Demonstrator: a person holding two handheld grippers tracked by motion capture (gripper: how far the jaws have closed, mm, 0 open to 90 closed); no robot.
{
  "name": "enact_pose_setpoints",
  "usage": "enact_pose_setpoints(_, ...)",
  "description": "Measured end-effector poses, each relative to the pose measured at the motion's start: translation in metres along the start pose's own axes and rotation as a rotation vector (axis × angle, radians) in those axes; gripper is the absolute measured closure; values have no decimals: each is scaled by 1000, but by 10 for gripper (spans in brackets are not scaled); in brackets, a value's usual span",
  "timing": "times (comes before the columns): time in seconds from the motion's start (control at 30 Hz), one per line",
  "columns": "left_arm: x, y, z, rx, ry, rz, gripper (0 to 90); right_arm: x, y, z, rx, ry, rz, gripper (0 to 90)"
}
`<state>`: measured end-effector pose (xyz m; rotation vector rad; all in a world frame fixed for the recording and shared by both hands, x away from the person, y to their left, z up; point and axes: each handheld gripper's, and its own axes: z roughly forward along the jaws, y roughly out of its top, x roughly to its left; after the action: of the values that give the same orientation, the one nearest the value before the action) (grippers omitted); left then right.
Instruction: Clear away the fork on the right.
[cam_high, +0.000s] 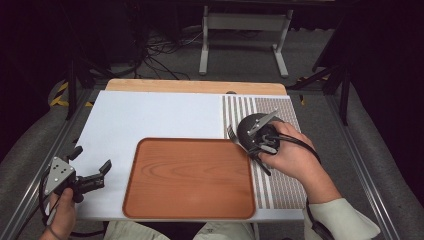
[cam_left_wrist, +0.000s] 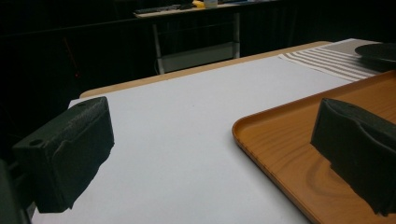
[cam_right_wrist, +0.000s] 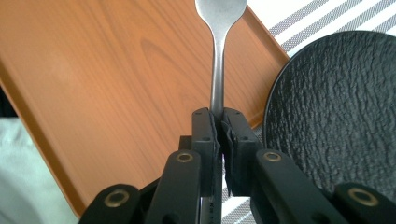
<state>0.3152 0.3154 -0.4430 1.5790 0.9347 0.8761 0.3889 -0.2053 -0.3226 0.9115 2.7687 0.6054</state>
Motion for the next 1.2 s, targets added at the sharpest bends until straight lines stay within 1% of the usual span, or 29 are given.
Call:
enact_pose_setpoints(0.07, 0, 0, 0, -1, 1, -1, 1, 2, 2, 3, 5, 0, 31, 839)
enact_pose_setpoints(0.13, 1, 0, 0, 4, 0, 8, 1, 6, 4, 7, 4, 13, 73, 839)
enact_pose_setpoints(0.23, 0, 0, 0, 4, -1, 9, 1, 10, 7, 11, 11, 25, 123, 839)
enact_pose_setpoints(0.27, 0, 0, 0, 2, -2, 3, 1, 11, 8, 12, 13, 27, 136, 839)
enact_pose_setpoints(0.3, 0, 0, 0, 2, -2, 3, 1, 11, 8, 12, 13, 27, 136, 839)
enact_pose_setpoints(0.33, 0, 0, 0, 4, -1, 8, 1, 14, 10, 15, 23, 23, 154, 839)
enact_pose_setpoints(0.4, 0, 0, 0, 3, 0, 3, 1, 16, 12, 18, 38, 27, 172, 839)
enact_pose_setpoints(0.57, 0, 0, 0, 3, -1, 4, 1, 20, 16, 24, 55, 30, 204, 839)
enact_pose_setpoints(0.67, 0, 0, 0, 0, -1, 2, 1, 21, 18, 26, 66, 37, 214, 839)
enact_pose_setpoints(0.7, 0, 0, 0, 2, -1, 3, 1, 22, 19, 28, 73, 33, 223, 839)
enact_pose_setpoints(0.77, 0, 0, 0, 0, -2, 3, 1, 23, 19, 31, 82, 39, 244, 839)
enact_pose_setpoints(0.8, 0, 0, 0, 0, -2, 3, 1, 23, 19, 31, 82, 39, 244, 839)
enact_pose_setpoints(1.03, 1, 0, 0, 3, -2, 9, 1, 26, 20, 48, 139, 61, 290, 838)
enact_pose_setpoints(1.2, 0, 0, 0, 2, -3, 2, 1, 28, 21, 60, 178, 75, 326, 838)
